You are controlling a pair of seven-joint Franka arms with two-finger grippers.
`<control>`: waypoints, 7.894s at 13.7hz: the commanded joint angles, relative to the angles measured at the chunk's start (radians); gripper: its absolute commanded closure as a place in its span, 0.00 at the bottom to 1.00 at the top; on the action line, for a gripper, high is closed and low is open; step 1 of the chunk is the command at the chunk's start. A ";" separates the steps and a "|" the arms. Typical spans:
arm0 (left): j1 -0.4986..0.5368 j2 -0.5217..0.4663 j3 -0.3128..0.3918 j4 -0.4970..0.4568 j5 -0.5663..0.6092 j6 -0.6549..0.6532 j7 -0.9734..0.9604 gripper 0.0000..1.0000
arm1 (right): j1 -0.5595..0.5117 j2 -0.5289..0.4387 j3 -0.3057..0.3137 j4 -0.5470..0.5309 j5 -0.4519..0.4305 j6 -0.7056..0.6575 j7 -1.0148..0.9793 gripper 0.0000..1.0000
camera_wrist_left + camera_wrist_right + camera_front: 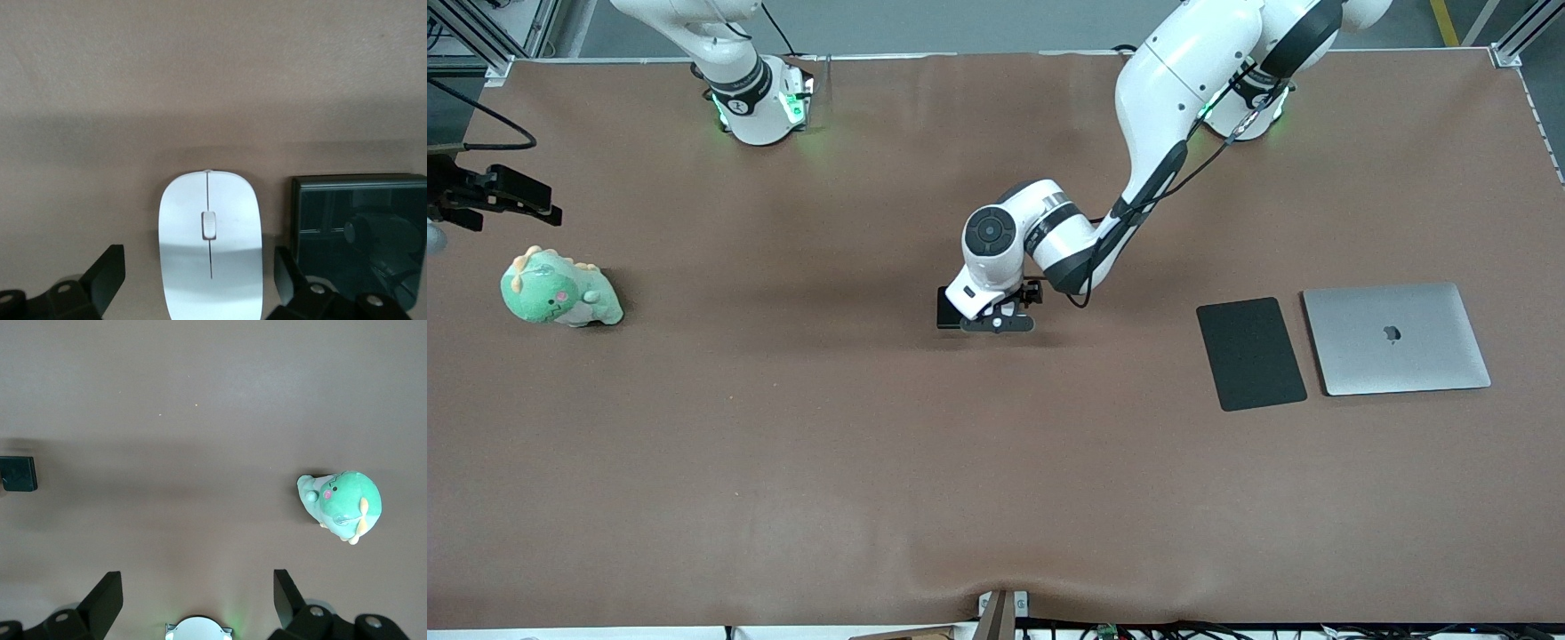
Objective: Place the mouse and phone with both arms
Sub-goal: 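Lower the left gripper over the white mouse and close on it, then lift the mouse with the left gripper while the right gripper reaches the phone, then carry the mouse to the mousepad while the right gripper lowers onto the phone, then set the mouse on the mousepad while the right gripper grasps the phone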
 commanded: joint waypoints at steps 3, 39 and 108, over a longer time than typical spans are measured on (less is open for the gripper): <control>-0.018 0.015 0.006 0.006 0.023 0.015 -0.035 0.43 | -0.003 0.006 0.006 0.008 0.003 0.015 -0.010 0.00; 0.445 -0.443 -0.002 0.014 -0.019 -0.422 0.301 1.00 | 0.323 0.213 0.009 -0.013 0.165 0.103 0.417 0.00; 0.887 -0.540 -0.085 0.044 -0.014 -0.470 0.715 0.00 | 0.737 0.529 0.000 -0.346 0.176 0.890 0.682 1.00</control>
